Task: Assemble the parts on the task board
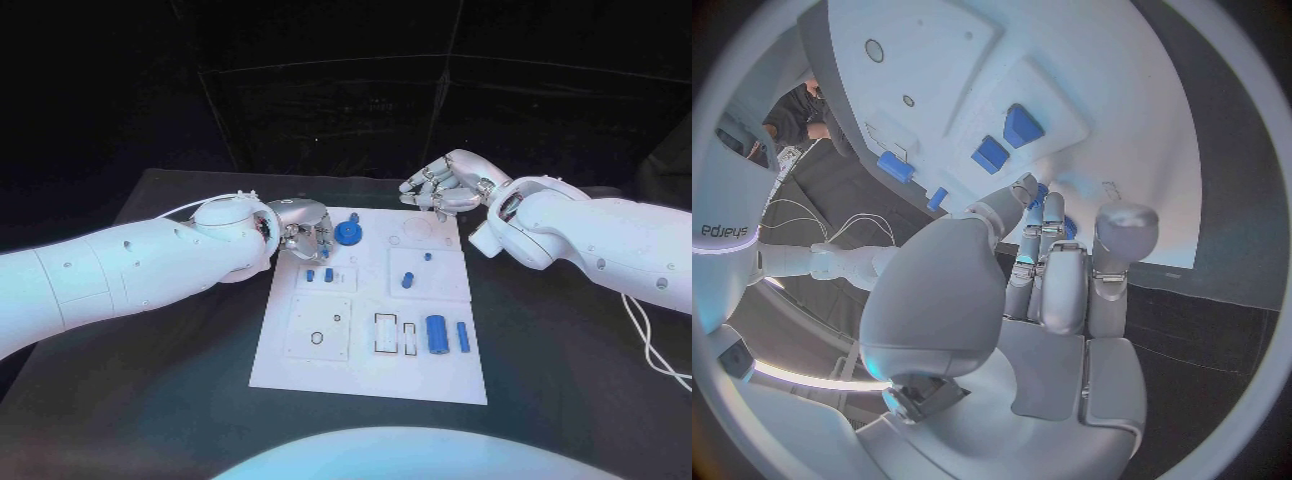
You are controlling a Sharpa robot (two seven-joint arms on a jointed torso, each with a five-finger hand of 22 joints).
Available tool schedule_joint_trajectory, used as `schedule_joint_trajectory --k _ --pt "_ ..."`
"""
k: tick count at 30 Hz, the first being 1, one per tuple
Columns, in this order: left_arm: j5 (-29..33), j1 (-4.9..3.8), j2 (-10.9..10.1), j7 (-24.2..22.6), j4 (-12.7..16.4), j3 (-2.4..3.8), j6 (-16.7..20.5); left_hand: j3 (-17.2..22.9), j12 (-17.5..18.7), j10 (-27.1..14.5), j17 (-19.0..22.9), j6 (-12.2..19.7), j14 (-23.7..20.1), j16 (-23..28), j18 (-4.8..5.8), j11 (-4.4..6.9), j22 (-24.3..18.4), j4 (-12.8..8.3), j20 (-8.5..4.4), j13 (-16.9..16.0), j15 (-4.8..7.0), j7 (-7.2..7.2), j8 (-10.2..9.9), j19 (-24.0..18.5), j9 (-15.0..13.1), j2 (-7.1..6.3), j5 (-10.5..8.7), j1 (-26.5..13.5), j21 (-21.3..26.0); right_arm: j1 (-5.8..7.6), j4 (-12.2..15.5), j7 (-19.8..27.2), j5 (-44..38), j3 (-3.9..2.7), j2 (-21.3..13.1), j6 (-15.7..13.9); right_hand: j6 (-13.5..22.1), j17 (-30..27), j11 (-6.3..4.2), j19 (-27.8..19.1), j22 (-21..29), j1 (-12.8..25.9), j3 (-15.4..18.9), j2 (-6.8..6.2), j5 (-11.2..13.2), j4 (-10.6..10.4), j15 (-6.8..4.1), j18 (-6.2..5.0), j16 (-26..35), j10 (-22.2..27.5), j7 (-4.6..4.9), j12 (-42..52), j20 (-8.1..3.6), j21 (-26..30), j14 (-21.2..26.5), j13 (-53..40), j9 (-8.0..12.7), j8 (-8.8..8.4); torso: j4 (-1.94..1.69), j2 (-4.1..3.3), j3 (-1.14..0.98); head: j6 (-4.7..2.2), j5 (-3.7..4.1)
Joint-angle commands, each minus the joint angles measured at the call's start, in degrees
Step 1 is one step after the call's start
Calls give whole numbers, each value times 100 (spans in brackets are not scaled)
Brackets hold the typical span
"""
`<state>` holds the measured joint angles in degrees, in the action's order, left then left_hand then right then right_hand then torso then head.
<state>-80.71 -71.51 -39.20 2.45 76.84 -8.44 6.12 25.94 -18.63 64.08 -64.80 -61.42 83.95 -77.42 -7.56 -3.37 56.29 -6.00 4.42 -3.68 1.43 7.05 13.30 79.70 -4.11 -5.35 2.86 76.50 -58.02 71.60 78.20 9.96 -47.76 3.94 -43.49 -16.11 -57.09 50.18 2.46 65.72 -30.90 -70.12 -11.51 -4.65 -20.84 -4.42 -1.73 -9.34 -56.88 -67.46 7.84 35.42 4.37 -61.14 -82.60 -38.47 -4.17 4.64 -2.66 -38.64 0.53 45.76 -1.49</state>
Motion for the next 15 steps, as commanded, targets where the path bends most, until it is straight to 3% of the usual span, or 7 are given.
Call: schedule_joint_trajectory --k 1,15 --pt "26 -1 12 9 -2 1 -126 27 32 38 10 -16 135 -28 35 -5 6 4 -20 -1 -3 17 -32 13 6 -34 -19 -39 -27 10 10 45 -4 -3 4 32 40 3 20 0 -4 21 -10 32 -39 -34 -2 -57 9 -1 5 -16 0 25 -34 6 -9 -11 1 -2 2 12 2" --pt "26 3 9 62 -33 0 -131 38 115 4 31 43 131 -19 37 -30 16 -9 -12 3 -19 45 -99 7 24 -67 -19 -60 -30 10 14 45 -4 -3 3 35 40 3 20 0 -4 21 -10 32 -39 -34 -2 -57 9 -1 5 -16 0 25 -34 6 -9 -11 0 2 -2 22 0"
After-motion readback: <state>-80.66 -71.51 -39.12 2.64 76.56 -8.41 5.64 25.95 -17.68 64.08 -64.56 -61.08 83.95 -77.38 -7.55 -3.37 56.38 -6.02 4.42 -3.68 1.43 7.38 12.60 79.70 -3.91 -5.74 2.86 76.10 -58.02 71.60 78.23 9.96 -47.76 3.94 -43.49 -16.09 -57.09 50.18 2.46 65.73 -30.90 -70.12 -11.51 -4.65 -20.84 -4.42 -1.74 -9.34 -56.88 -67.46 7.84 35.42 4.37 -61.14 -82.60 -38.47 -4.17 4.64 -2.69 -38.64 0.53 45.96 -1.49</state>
